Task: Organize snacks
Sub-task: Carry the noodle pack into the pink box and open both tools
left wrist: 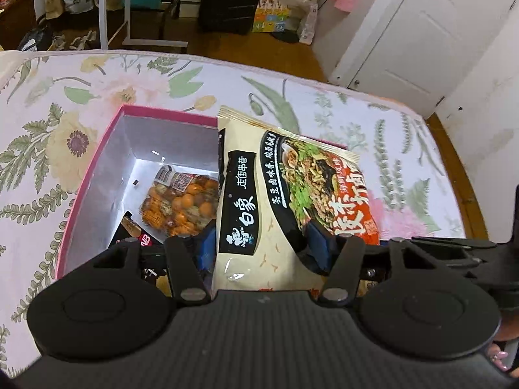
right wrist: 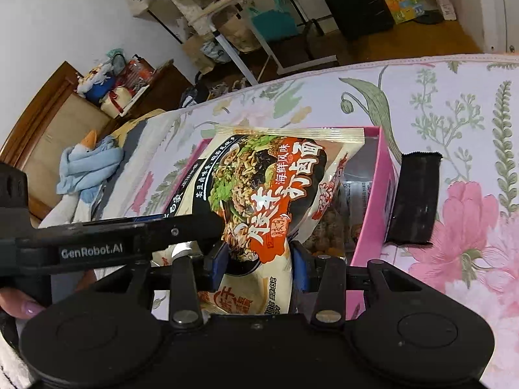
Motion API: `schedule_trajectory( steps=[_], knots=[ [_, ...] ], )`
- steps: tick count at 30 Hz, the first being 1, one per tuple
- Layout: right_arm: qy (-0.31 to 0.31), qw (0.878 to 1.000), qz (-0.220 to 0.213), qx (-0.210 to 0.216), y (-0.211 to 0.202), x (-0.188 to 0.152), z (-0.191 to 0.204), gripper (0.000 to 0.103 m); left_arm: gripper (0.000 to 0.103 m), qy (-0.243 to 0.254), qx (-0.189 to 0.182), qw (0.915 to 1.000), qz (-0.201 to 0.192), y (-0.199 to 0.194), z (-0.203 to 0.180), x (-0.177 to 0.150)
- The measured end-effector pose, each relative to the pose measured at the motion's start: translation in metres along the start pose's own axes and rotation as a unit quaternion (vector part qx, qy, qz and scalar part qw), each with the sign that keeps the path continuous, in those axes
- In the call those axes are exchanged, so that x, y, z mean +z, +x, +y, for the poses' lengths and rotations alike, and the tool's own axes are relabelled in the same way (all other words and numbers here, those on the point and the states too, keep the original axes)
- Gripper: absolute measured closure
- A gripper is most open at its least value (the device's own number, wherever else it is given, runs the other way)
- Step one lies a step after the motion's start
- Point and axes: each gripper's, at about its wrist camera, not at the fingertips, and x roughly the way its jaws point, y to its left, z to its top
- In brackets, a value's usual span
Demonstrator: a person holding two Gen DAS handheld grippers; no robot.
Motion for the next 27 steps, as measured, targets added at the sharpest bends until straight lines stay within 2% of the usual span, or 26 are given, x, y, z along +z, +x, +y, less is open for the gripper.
schedule_trajectory(
  steps=[3,5,9,14,18,21,25,27],
  knots=[
    [-0.037,0.999,0.024,-0.022,0.004,-0.006,0.007,0.053,0.046,0.031,0.063,0.9971,-0.028,0.003,-0.010,-0.010],
    [-0.068,0.997,0.018,-0.034,-0.006,-0.015,0.015,0.051,0.046,0.047,0.074,0.9957,-0.030,0.003,-0.013,-0.014],
    [-0.094,0.995,-0.018,-0.020,-0.040,-0.031,0.017,0.048,0.047,0.024,0.050,0.9979,-0.033,-0.006,-0.010,-0.020],
    [-0.119,0.990,-0.058,-0.052,-0.064,-0.041,0.005,0.048,0.048,0.014,0.033,0.9986,-0.039,-0.015,-0.019,-0.027],
    [-0.088,0.992,-0.078,-0.048,-0.071,-0.041,-0.023,0.048,0.050,0.018,-0.001,0.9987,-0.047,-0.019,-0.036,-0.034],
    [-0.080,0.991,-0.092,-0.057,-0.068,-0.044,-0.046,0.048,0.056,0.032,-0.016,0.9978,-0.056,-0.017,-0.052,-0.038],
    [-0.011,0.995,-0.094,-0.040,-0.051,-0.047,-0.087,0.049,0.059,0.051,-0.045,0.9956,-0.065,-0.013,-0.075,-0.036],
    [0.009,0.995,-0.088,-0.041,-0.043,-0.048,-0.099,0.049,0.059,0.075,-0.054,0.9943,-0.052,-0.010,-0.092,-0.032]
  ],
)
